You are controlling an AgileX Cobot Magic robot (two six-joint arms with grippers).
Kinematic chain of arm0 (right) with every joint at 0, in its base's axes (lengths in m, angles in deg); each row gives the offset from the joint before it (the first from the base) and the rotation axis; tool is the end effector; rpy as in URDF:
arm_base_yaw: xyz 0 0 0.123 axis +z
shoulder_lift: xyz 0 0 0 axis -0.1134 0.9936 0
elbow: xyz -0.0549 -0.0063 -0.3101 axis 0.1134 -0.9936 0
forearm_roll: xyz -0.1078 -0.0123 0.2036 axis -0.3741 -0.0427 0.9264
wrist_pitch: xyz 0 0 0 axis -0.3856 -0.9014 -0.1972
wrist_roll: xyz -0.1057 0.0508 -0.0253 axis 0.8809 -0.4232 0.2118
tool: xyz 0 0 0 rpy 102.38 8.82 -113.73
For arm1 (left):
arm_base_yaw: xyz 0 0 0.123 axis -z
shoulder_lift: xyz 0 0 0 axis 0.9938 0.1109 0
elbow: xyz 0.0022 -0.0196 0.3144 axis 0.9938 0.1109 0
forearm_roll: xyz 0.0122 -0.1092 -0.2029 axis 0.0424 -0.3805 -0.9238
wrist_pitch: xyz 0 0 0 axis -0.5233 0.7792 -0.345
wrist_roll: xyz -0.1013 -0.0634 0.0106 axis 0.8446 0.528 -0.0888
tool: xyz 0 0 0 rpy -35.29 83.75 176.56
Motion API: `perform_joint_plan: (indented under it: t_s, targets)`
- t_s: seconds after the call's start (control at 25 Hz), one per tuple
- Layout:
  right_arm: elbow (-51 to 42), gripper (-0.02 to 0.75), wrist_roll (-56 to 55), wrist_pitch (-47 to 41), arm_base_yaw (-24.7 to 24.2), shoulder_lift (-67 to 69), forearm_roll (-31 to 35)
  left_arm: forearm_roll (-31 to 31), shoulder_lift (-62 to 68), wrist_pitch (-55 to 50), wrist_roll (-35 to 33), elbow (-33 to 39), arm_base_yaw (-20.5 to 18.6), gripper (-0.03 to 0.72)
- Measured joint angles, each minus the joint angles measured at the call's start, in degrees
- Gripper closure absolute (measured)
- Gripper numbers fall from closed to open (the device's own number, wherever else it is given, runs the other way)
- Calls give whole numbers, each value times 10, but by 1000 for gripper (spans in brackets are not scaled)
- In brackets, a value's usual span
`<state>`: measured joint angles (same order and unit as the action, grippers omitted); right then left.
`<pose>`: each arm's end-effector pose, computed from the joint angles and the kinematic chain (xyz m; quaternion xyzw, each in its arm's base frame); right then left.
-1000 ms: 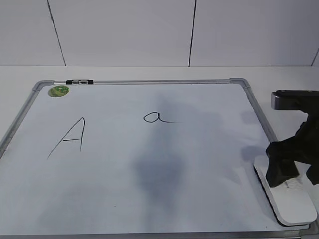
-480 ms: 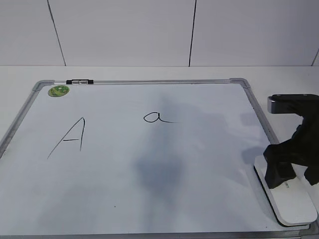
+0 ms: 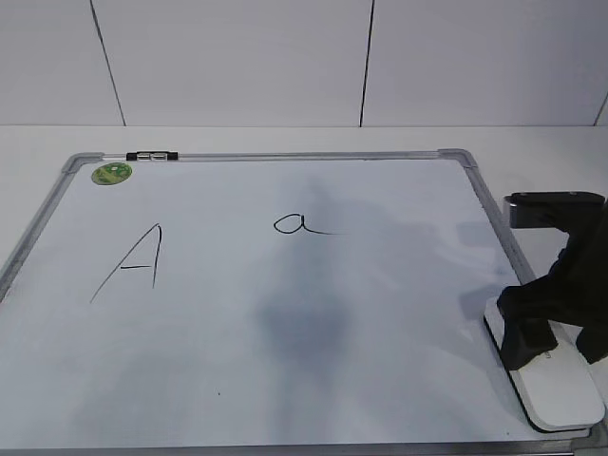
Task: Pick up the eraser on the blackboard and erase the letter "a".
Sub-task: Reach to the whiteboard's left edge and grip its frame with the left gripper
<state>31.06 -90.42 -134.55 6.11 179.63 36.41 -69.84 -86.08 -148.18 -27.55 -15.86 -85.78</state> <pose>0.2491 0.0639 0.1967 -0.0579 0.9976 0.0358 0.0160 -0.0310 -0.0114 0.2568 0.0145 0.8582 -0.0222 0.5126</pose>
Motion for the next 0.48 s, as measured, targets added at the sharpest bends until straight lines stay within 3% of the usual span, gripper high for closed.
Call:
perform_joint_plan:
  t_s: [0.48]
  targets:
    - [0, 79, 0, 22, 0, 26, 14, 0, 0, 0, 0, 0, 0, 452]
